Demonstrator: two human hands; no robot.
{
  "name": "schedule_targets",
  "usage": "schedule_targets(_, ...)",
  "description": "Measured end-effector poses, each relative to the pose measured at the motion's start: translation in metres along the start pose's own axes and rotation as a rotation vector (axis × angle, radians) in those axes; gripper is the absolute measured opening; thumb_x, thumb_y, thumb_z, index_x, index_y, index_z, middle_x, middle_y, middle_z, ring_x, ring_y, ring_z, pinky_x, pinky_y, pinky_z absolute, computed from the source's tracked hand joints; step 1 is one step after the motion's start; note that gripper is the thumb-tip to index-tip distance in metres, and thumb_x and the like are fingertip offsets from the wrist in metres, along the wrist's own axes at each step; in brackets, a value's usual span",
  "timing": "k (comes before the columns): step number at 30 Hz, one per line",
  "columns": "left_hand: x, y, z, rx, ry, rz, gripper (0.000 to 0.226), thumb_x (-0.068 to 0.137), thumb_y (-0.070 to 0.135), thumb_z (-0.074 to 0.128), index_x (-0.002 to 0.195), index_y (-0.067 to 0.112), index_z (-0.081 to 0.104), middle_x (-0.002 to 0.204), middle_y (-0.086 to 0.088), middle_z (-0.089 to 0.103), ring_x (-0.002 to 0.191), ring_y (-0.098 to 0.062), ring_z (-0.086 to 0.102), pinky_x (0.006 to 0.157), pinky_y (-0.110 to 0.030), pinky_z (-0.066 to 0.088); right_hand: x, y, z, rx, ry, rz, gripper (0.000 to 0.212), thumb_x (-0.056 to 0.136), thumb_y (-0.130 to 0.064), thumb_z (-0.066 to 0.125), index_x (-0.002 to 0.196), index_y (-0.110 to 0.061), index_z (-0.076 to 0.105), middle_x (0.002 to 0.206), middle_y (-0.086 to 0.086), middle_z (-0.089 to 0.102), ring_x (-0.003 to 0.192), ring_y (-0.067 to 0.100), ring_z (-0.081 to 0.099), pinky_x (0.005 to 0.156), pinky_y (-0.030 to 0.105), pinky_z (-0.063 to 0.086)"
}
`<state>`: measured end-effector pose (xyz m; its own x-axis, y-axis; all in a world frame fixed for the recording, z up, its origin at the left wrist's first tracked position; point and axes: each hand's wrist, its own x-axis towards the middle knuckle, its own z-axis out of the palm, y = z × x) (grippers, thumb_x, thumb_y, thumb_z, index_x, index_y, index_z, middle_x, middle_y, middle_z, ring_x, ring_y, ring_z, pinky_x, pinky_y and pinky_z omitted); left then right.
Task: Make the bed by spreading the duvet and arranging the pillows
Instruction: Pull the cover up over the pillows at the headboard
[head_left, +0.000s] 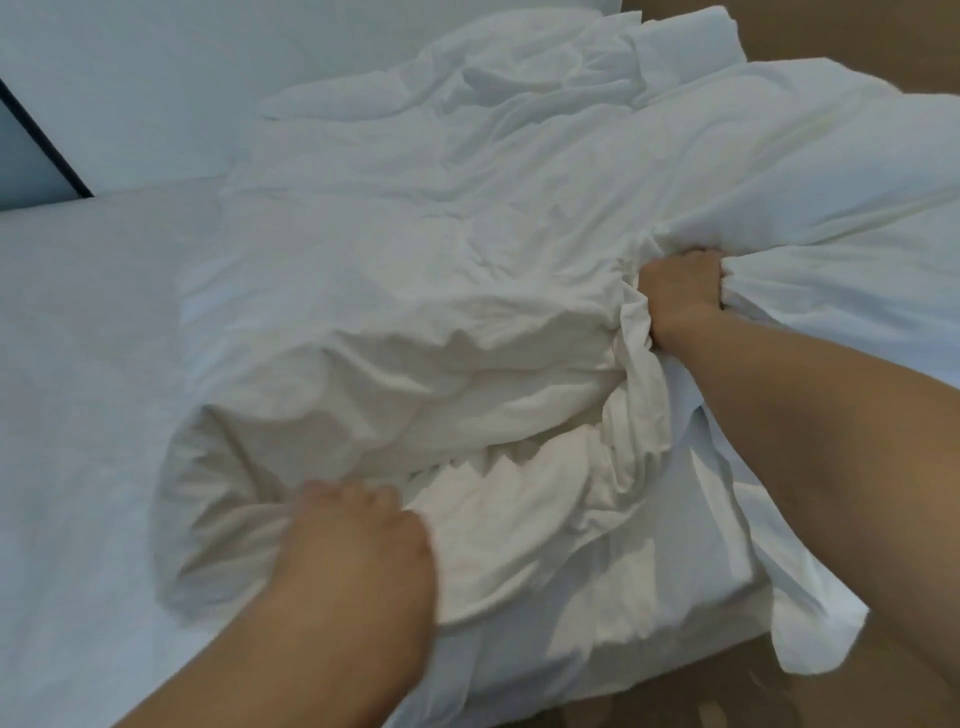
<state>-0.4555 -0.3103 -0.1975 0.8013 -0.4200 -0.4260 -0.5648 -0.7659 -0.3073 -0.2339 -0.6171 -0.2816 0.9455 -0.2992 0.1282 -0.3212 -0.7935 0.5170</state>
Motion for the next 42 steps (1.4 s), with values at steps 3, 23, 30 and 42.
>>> schedule_targets(3,0.049,0.06,-0.003,-0.275,-0.061,0.058,0.068,0.08,0.059,0.054,0.131,0.016,0.04,0.127,-0.011,0.043,0.114,-0.032,0.045,0.091,-0.046,0.037,-0.01,0.0,-0.002,0.042,0.039,-0.009,0.015,0.093,-0.023,0.047,0.091,-0.02,0.062,0.103,0.004,0.067,0.103,0.027,0.06,0.091,0.039,0.039)
schedule_targets(23,0.03,-0.062,0.051,-0.169,-0.39,-0.134,0.044,0.084,0.028,0.049,0.125,0.012,0.058,0.13,-0.01,0.057,0.118,-0.026,0.055,0.097,-0.032,0.043,-0.118,0.015,-0.02,0.253,0.132,-0.054,0.017,0.089,-0.025,0.052,0.1,-0.017,0.063,0.096,0.007,0.067,0.091,0.03,0.063,0.077,0.036,0.045)
schedule_targets(30,-0.036,-0.013,0.145,-0.18,-0.282,-0.125,0.068,0.087,0.034,0.05,0.148,0.017,0.026,0.15,-0.008,0.033,0.135,-0.032,0.036,0.109,-0.046,0.035,-0.254,0.019,-0.044,0.024,-0.478,-0.036,0.059,0.083,-0.035,0.066,0.137,-0.023,0.048,0.139,0.001,0.045,0.128,0.025,0.046,0.108,0.044,0.034)
schedule_targets(42,-0.081,-0.135,0.13,-0.95,0.483,-0.411,0.022,0.082,0.031,0.046,0.094,0.014,0.054,0.095,-0.006,0.062,0.085,-0.025,0.058,0.073,-0.036,0.049,-0.345,-0.153,-0.137,0.059,-0.428,-0.682,0.032,0.093,-0.034,0.057,0.117,-0.014,0.061,0.119,0.004,0.061,0.107,0.024,0.06,0.085,0.035,0.046)
